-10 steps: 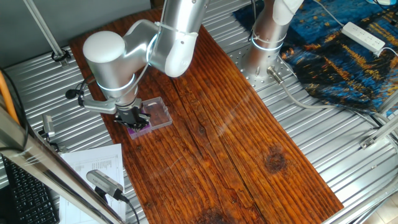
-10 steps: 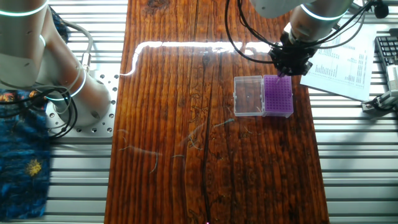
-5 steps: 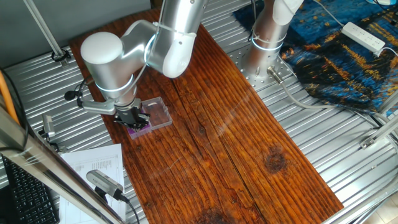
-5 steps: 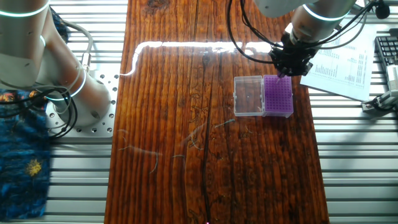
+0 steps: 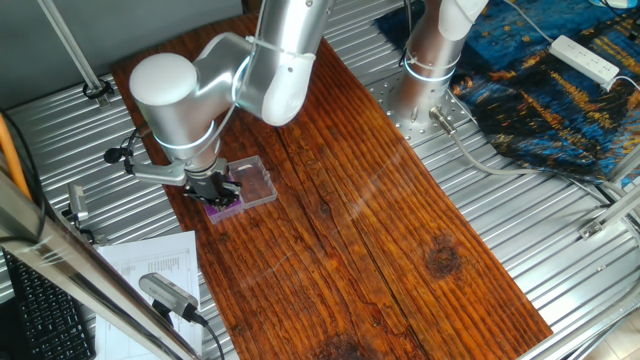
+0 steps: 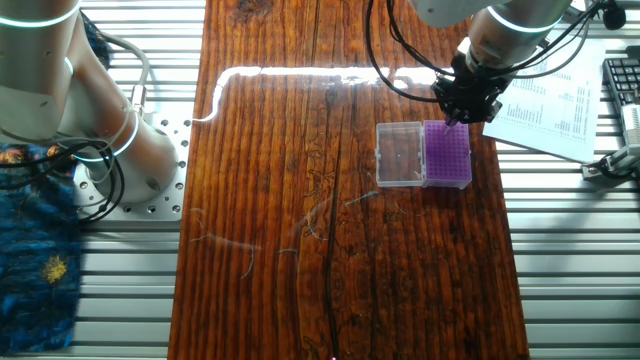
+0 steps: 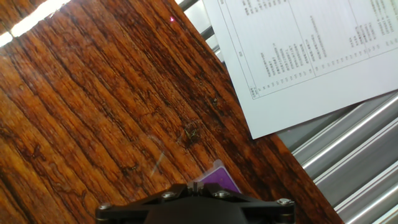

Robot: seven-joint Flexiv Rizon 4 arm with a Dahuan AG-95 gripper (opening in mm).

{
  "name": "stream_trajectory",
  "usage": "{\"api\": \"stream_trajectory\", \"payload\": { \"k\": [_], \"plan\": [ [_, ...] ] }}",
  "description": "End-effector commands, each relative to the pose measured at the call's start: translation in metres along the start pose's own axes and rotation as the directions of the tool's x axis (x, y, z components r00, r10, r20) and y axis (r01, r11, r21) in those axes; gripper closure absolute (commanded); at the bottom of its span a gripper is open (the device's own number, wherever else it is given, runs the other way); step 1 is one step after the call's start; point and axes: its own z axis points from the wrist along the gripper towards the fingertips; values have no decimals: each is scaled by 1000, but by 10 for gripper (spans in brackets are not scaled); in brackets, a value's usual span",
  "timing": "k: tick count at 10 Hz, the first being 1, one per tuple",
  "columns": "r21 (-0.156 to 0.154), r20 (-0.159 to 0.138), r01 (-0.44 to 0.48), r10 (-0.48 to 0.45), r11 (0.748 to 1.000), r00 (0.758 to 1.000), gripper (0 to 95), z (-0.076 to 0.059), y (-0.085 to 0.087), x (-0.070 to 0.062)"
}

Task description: Insert a small pipette tip into the holder for small pipette tips

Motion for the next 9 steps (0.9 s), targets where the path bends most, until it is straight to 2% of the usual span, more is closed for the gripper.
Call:
{"api": "stream_trajectory", "payload": {
  "k": [1,9],
  "plan": [
    [-4,-1,3,-3,1000,1000,950,0,0,0],
    [-29,-19,15,-16,999,1000,950,-1,0,1]
  ]
}}
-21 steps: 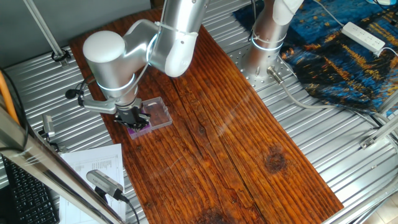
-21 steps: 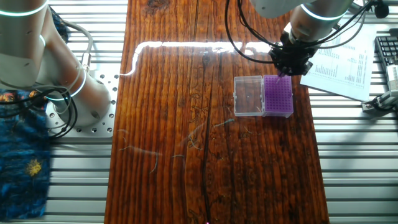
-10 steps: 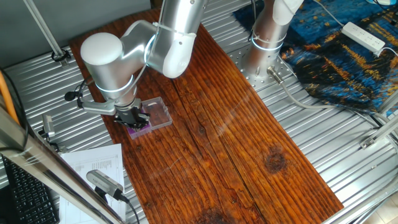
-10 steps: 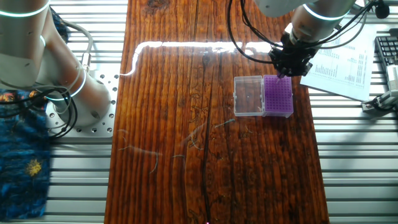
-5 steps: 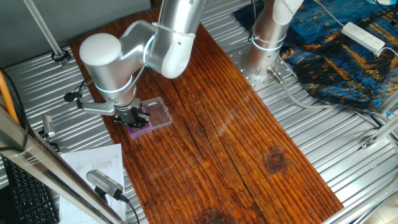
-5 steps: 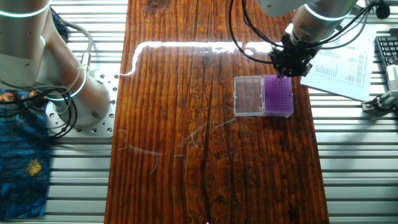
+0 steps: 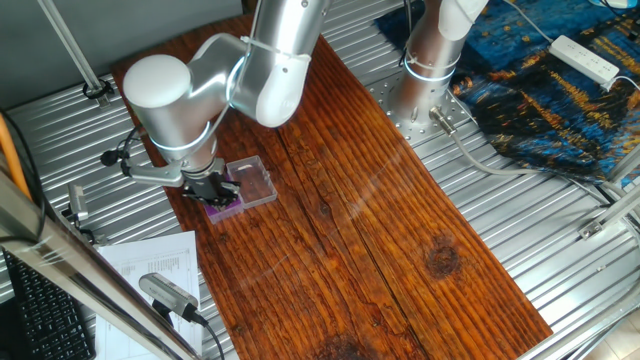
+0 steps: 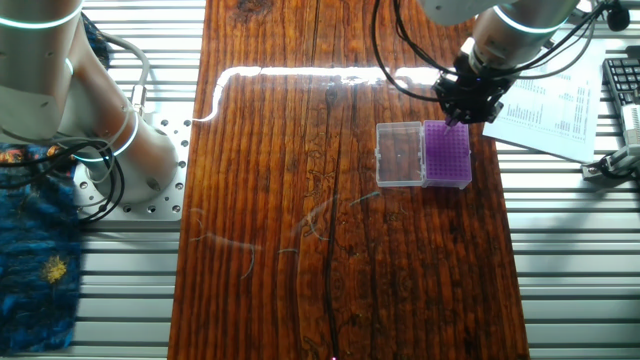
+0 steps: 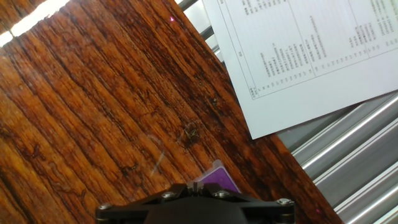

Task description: Insert a small pipette tip into the holder for small pipette tips

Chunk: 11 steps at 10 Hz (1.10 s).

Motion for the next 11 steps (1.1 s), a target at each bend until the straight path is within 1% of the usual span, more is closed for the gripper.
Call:
{"api": "stream_trajectory", "payload": {
  "k": [1,2,4,7,11],
  "plan": [
    [-3,-2,3,-3,1000,1000,950,0,0,0],
    [-4,-3,3,-3,1000,1000,950,0,0,0],
    [-8,-17,11,-11,1000,1000,950,0,0,0],
    [-12,-24,16,-17,1000,1000,950,0,0,0],
    [-28,-47,36,-38,999,998,950,1,0,1]
  ]
}}
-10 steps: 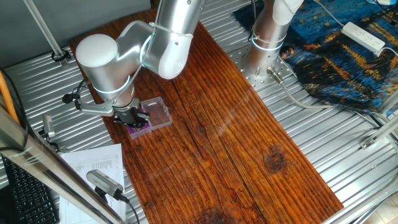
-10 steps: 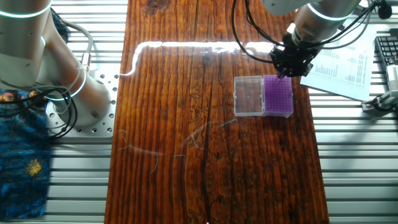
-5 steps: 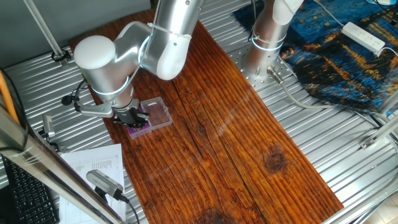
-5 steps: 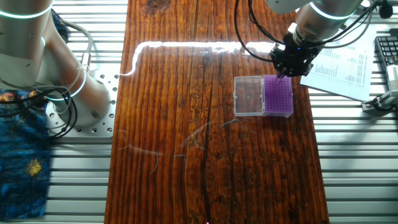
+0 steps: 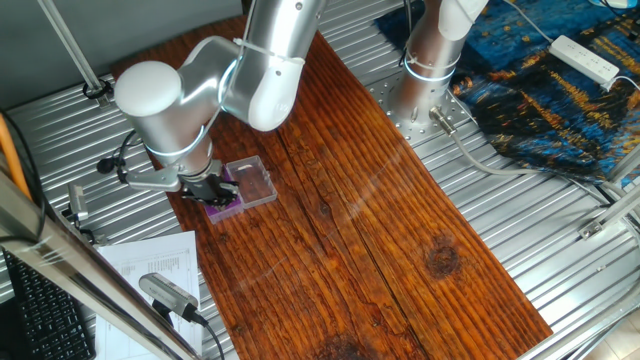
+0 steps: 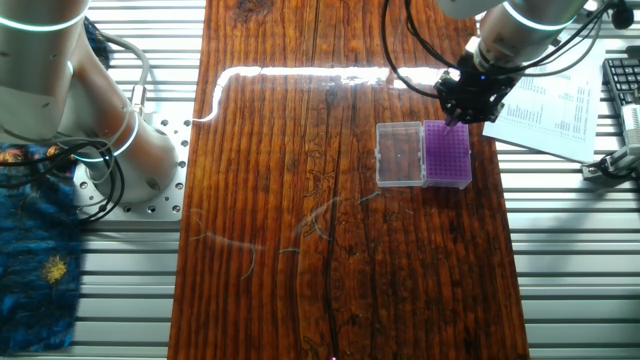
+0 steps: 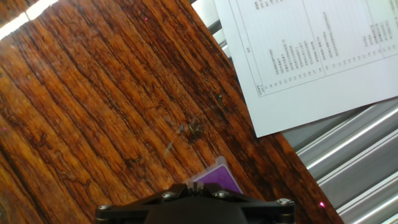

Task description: Insert a small pipette tip into the holder for small pipette tips

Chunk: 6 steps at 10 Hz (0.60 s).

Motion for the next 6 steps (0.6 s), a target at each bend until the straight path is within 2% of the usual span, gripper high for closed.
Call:
{"api": "stream_trajectory", "payload": {
  "k": [1,6],
  "plan": [
    [-4,-9,6,-6,1000,1000,950,1,-1,0],
    [-18,-19,21,-21,1000,1000,950,1,-2,1]
  ]
}}
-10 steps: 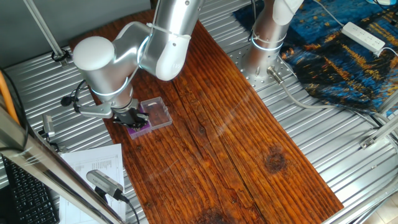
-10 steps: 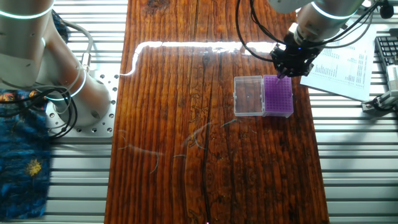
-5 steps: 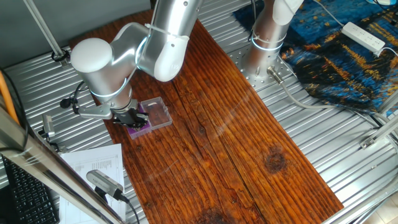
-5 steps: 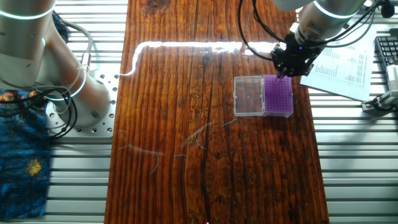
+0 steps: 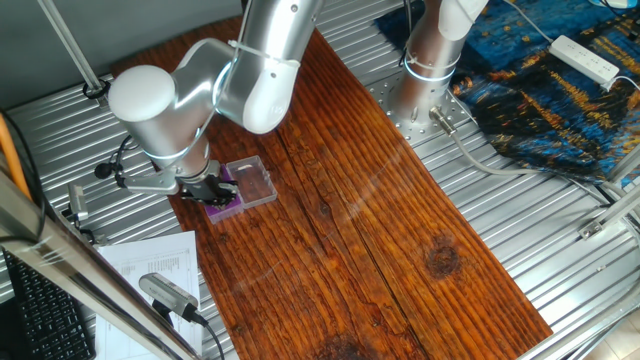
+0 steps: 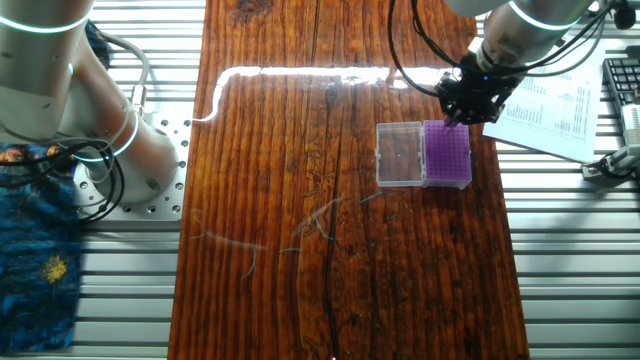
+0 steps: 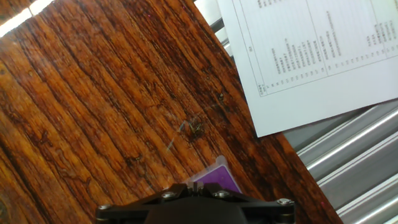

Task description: Insert a small pipette tip into the holder for small pipette tips

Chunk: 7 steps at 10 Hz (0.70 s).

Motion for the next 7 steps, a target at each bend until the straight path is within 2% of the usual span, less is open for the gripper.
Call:
{"api": "stream_trajectory", "payload": {
  "k": [1,7],
  "plan": [
    [-2,-6,8,-8,1000,1000,950,1,-1,0],
    [-14,-13,23,-23,1000,1000,950,0,-4,2]
  ]
}}
